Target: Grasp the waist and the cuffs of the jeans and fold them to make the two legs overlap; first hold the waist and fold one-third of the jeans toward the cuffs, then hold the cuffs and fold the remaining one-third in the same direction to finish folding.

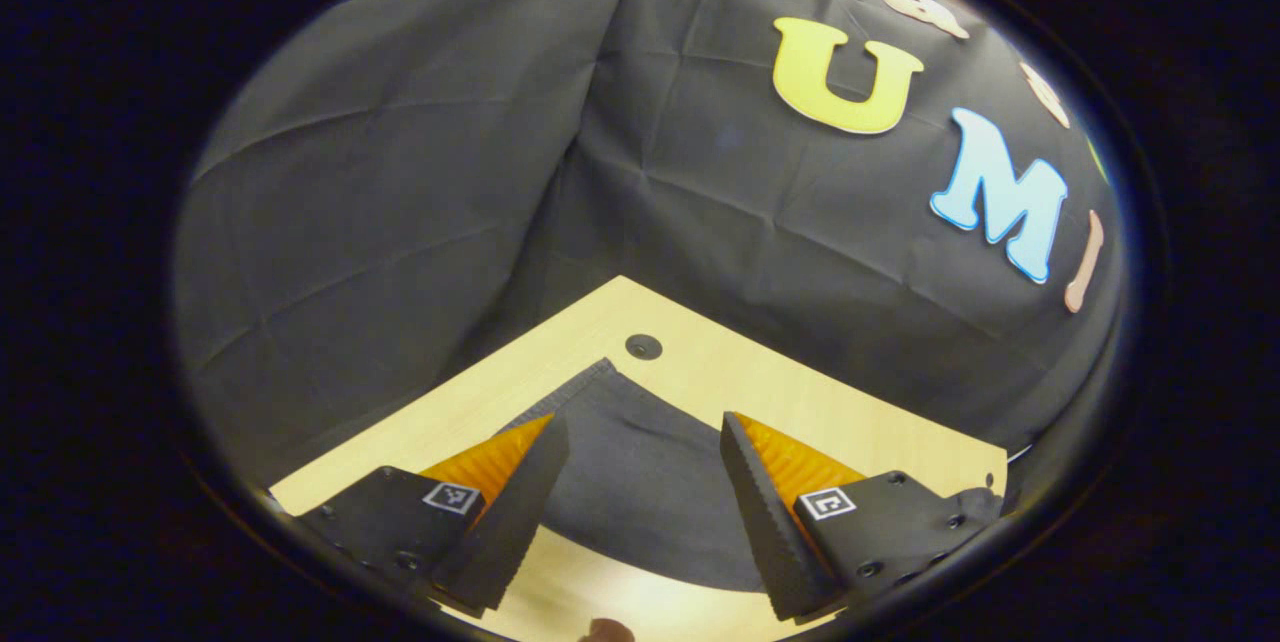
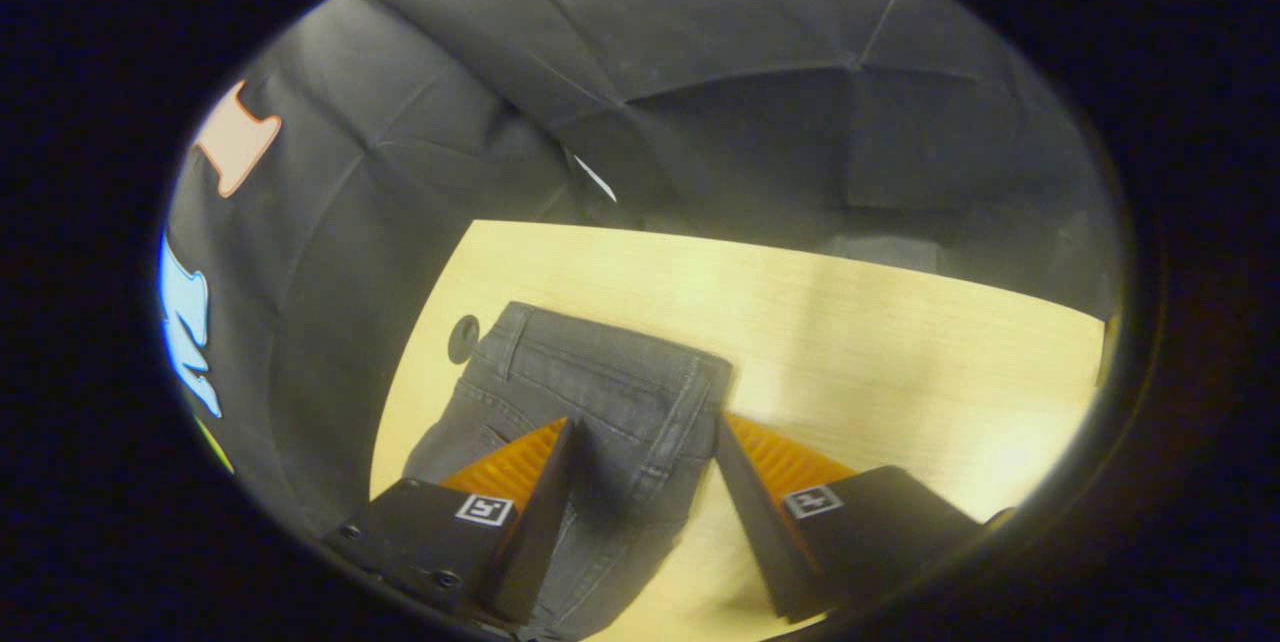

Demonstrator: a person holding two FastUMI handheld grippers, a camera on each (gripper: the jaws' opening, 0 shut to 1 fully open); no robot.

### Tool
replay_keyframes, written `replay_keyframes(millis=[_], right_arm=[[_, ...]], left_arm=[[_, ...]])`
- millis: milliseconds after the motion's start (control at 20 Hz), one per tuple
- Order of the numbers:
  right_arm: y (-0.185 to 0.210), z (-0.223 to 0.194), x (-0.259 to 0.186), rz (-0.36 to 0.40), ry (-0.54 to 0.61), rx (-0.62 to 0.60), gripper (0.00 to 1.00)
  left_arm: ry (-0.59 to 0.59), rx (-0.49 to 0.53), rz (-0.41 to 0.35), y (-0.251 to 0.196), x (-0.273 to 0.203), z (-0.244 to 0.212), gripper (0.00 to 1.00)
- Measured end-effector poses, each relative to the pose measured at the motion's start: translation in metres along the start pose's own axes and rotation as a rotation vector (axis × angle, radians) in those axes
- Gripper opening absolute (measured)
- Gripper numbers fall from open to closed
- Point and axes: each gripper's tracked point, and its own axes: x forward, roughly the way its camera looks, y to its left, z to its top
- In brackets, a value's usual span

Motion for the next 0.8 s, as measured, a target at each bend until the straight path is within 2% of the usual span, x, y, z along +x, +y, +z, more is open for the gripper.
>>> replay_keyframes(millis=[50, 150, 200, 350, 400, 550, 600, 800], right_arm=[[-0.001, 0.000, 0.000, 0.008, 0.011, -0.010, 0.76], [-0.001, 0.003, 0.001, 0.015, 0.003, 0.004, 0.46], [0.008, 0.006, -0.003, 0.037, -0.014, -0.011, 0.19], [0.038, 0.017, -0.037, 0.091, -0.129, -0.180, 0.08], [0.052, 0.018, -0.057, 0.118, -0.181, -0.231, 0.13], [0.092, 0.011, -0.129, 0.215, -0.343, -0.380, 0.12], [0.104, 0.008, -0.157, 0.259, -0.395, -0.429, 0.08], [0.127, -0.022, -0.238, 0.414, -0.554, -0.658, 0.16]], left_arm=[[-0.003, 0.001, -0.001, -0.001, 0.000, 0.000, 1.00], [-0.002, -0.014, -0.015, 0.000, -0.003, -0.003, 1.00], [0.002, -0.019, -0.018, 0.004, -0.004, -0.008, 1.00], [-0.008, -0.017, -0.022, 0.004, -0.013, -0.008, 1.00], [-0.017, -0.013, -0.021, 0.002, -0.015, -0.006, 1.00], [-0.029, -0.021, -0.028, -0.001, -0.021, -0.001, 1.00], [-0.031, -0.024, -0.031, 0.001, -0.023, -0.001, 1.00], [-0.042, -0.033, -0.046, 0.009, -0.036, 0.003, 1.00]])
